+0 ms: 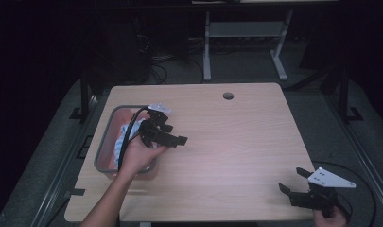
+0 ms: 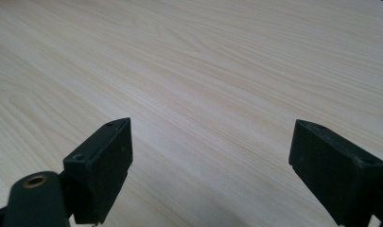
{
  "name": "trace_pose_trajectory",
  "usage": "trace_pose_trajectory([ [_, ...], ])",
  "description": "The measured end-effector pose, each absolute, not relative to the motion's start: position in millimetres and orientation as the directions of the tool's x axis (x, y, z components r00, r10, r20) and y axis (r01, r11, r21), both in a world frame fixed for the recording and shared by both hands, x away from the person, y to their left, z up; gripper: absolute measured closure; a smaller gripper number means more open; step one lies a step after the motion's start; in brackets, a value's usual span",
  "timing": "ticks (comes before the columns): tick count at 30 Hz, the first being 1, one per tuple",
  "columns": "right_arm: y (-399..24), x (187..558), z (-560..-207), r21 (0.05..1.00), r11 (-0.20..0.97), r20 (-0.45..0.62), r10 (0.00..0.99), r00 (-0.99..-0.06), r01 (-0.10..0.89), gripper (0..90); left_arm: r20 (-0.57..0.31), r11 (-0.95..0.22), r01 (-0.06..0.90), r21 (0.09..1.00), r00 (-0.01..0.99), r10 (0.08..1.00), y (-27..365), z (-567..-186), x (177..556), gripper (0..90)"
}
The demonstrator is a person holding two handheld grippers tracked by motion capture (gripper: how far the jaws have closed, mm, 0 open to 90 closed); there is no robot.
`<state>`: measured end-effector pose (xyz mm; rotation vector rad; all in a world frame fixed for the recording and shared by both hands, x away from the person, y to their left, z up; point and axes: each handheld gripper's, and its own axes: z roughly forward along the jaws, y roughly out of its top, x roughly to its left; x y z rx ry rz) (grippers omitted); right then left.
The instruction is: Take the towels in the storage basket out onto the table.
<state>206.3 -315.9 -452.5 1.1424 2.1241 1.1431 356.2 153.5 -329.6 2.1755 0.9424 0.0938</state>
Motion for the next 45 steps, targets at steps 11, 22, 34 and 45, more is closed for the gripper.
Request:
trace_pose_trajectory([
  [11, -316.2, 205.2, -453.0, 0.838, 0.299, -0.004, 0.839, -0.544, 0.456, 13.7, -0.208, -0.403, 0.631, 0.663, 0.673, 0.710, 188.2, -323.8, 357.2, 21.8],
  [22, -319.5, 205.7, -453.3, 0.838, 0.299, -0.004, 0.840, -0.543, 0.456, 13.7, -0.196, -0.341, 0.655, 0.675, 0.604, 0.773, 230.0, -311.1, 355.1, 22.0],
  [34, -317.2, 205.6, -453.3, 0.836, 0.308, -0.007, 0.834, -0.552, 0.455, 13.7, -0.216, -0.261, 0.720, 0.643, 0.497, 0.841, 268.8, -323.0, 358.0, 20.8],
  [45, -315.9, 205.0, -452.9, 0.836, 0.309, -0.006, 0.831, -0.556, 0.454, 13.6, -0.213, -0.233, 0.765, 0.600, 0.433, 0.876, 284.9, -342.3, 358.8, 20.5],
])
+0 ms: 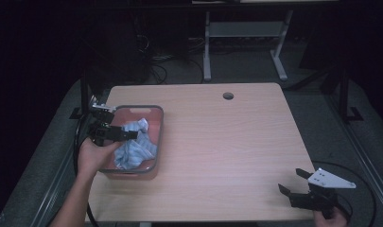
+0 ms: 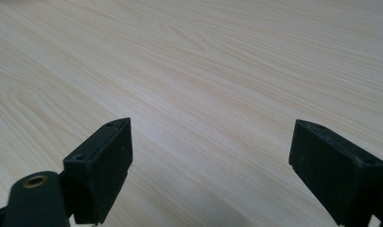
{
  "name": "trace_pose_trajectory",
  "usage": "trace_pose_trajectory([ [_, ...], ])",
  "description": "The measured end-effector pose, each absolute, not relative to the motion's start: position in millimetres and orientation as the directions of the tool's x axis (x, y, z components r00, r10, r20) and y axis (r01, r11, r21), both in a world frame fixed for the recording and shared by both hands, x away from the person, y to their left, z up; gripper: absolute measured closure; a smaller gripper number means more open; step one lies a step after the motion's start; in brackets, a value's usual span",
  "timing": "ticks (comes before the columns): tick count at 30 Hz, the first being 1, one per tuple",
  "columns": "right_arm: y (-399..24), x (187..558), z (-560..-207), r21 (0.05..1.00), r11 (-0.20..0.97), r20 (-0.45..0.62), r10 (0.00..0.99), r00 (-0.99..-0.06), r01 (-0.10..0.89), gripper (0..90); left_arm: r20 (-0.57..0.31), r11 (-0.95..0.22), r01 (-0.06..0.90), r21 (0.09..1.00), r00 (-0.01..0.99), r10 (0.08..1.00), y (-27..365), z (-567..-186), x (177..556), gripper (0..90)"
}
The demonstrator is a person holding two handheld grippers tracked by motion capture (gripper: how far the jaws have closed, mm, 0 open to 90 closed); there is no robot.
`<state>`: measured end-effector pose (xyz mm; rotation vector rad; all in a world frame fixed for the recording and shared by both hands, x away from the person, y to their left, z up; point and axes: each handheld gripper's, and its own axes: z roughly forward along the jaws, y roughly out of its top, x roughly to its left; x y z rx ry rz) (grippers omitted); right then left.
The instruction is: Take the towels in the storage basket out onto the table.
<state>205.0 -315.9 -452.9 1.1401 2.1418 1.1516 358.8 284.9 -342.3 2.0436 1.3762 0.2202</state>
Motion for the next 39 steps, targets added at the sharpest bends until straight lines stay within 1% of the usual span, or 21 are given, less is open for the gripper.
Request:
trace_pose_trajectory([
  [4, -316.2, 204.9, -452.3, 0.838, 0.312, -0.009, 0.829, -0.559, 0.449, 13.6, -0.189, -0.244, 0.782, 0.574, 0.416, 0.889, 285.5, -352.7, 361.0, 20.9],
  [11, -316.4, 205.1, -452.7, 0.838, 0.310, -0.007, 0.829, -0.560, 0.449, 13.7, -0.212, -0.228, 0.828, 0.513, 0.379, 0.901, 286.0, -370.6, 366.7, 21.5],
  [15, -316.3, 204.6, -452.1, 0.838, 0.312, -0.009, 0.828, -0.561, 0.447, 13.7, -0.204, -0.253, 0.843, 0.475, 0.386, 0.900, 282.0, -378.1, 369.8, 23.1],
  [17, -316.3, 204.6, -452.2, 0.839, 0.311, -0.008, 0.828, -0.560, 0.447, 13.6, -0.199, -0.256, 0.850, 0.460, 0.379, 0.903, 279.2, -381.2, 371.5, 27.4],
  [19, -316.5, 204.7, -452.4, 0.839, 0.311, -0.008, 0.828, -0.561, 0.447, 13.7, -0.193, -0.268, 0.855, 0.444, 0.383, 0.903, 276.5, -383.6, 373.4, 34.0],
  [20, -316.6, 204.8, -452.3, 0.839, 0.312, -0.009, 0.828, -0.561, 0.447, 13.7, -0.185, -0.270, 0.855, 0.443, 0.382, 0.906, 275.0, -384.5, 374.0, 35.3],
  [26, -317.2, 204.1, -451.8, 0.839, 0.309, -0.008, 0.829, -0.559, 0.447, 13.7, -0.188, -0.274, 0.865, 0.421, 0.379, 0.906, 273.0, -390.6, 378.9, 54.2],
  [30, -317.3, 204.4, -452.1, 0.838, 0.305, -0.002, 0.831, -0.557, 0.452, 13.7, -0.197, -0.270, 0.877, 0.398, 0.369, 0.908, 274.5, -394.0, 381.2, 61.5],
  [33, -316.9, 204.6, -452.2, 0.839, 0.306, -0.003, 0.830, -0.558, 0.451, 13.7, -0.192, -0.265, 0.877, 0.401, 0.364, 0.912, 274.7, -393.9, 381.0, 66.7],
  [39, -316.6, 204.7, -452.2, 0.839, 0.308, -0.007, 0.831, -0.556, 0.449, 13.6, -0.218, -0.247, 0.875, 0.417, 0.360, 0.907, 277.9, -392.5, 376.9, 69.6],
])
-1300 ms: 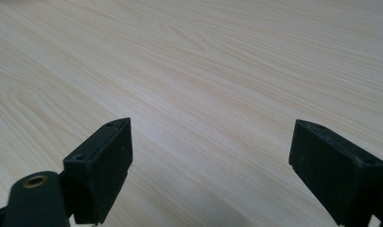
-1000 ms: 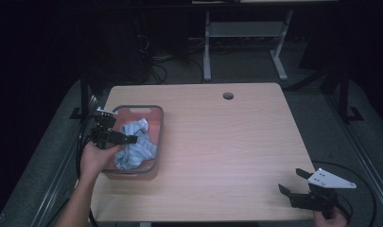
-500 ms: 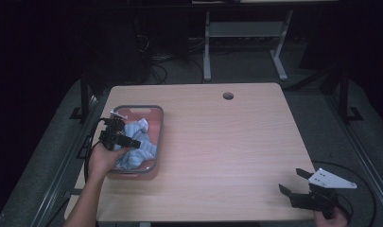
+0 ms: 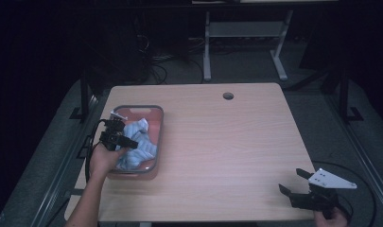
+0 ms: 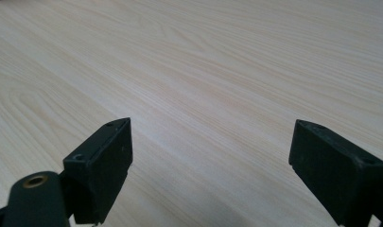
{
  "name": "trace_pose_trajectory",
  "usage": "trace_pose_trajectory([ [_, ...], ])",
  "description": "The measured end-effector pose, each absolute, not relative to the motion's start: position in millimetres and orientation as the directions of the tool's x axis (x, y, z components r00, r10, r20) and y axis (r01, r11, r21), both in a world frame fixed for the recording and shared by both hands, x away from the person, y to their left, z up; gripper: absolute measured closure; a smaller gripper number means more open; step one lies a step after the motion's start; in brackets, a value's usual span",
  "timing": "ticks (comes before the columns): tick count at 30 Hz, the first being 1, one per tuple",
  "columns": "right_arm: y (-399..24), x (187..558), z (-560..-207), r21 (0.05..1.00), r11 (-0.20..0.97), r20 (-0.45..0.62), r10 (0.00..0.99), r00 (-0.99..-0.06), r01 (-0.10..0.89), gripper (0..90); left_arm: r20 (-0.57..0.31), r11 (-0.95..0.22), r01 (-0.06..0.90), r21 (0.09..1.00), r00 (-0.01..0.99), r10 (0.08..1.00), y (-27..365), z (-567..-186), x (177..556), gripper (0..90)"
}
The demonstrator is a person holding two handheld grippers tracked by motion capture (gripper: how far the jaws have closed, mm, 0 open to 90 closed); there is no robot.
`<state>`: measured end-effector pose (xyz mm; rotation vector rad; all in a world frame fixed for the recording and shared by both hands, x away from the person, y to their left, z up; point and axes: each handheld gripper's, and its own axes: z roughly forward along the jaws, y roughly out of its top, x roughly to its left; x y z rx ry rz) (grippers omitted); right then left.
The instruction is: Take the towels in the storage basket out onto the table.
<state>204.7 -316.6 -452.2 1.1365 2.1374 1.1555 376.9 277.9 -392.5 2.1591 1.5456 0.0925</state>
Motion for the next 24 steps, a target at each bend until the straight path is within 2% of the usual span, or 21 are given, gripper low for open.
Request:
trace_pose_trajectory([
  [12, -315.4, 203.8, -450.8, 0.842, 0.307, -0.011, 0.832, -0.555, 0.444, 13.6, -0.264, -0.219, 0.840, 0.496, 0.386, 0.884, 293.2, -377.4, 363.6, 71.6],
  [24, -315.3, 202.7, -449.1, 0.846, 0.306, -0.015, 0.833, -0.554, 0.437, 13.7, -0.308, -0.141, 0.811, 0.568, 0.368, 0.877, 311.0, -359.8, 348.9, 71.7],
])
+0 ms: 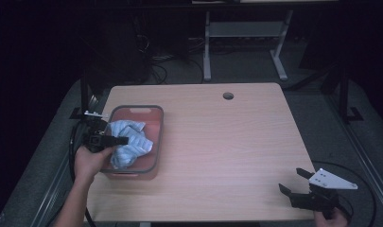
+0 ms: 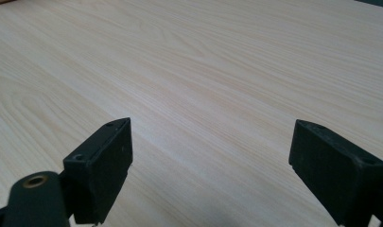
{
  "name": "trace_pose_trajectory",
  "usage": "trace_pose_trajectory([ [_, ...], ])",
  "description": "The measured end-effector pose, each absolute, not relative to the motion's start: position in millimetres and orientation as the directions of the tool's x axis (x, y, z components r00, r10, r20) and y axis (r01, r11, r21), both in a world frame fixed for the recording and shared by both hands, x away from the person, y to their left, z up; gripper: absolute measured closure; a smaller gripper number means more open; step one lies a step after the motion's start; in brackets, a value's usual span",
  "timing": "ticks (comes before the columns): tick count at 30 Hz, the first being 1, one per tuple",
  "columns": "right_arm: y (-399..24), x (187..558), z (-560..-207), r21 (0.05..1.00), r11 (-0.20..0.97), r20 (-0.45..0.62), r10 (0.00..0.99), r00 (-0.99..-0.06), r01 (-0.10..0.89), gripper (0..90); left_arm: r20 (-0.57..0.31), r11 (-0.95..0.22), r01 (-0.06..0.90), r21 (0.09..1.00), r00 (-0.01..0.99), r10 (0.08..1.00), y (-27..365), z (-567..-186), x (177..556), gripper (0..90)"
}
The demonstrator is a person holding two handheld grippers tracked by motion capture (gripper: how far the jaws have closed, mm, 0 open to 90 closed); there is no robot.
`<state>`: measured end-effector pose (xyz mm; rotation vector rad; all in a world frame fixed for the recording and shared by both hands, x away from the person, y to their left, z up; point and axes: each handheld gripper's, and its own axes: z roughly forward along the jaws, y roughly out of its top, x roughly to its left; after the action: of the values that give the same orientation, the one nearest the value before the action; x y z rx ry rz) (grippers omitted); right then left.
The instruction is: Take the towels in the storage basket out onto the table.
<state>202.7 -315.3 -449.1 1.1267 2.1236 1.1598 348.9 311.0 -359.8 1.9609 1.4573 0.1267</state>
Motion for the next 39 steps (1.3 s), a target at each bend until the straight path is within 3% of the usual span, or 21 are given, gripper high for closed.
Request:
trace_pose_trajectory([
  [7, -316.0, 202.5, -448.9, 0.848, 0.299, -0.010, 0.834, -0.551, 0.437, 13.6, -0.374, -0.063, 0.792, 0.607, 0.356, 0.857, 317.6, -346.3, 344.7, 71.6],
  [39, -318.1, 203.4, -449.8, 0.846, 0.301, -0.012, 0.835, -0.549, 0.440, 13.7, -0.366, -0.083, 0.686, 0.723, 0.482, 0.796, 287.9, -273.6, 345.5, 71.4],
])
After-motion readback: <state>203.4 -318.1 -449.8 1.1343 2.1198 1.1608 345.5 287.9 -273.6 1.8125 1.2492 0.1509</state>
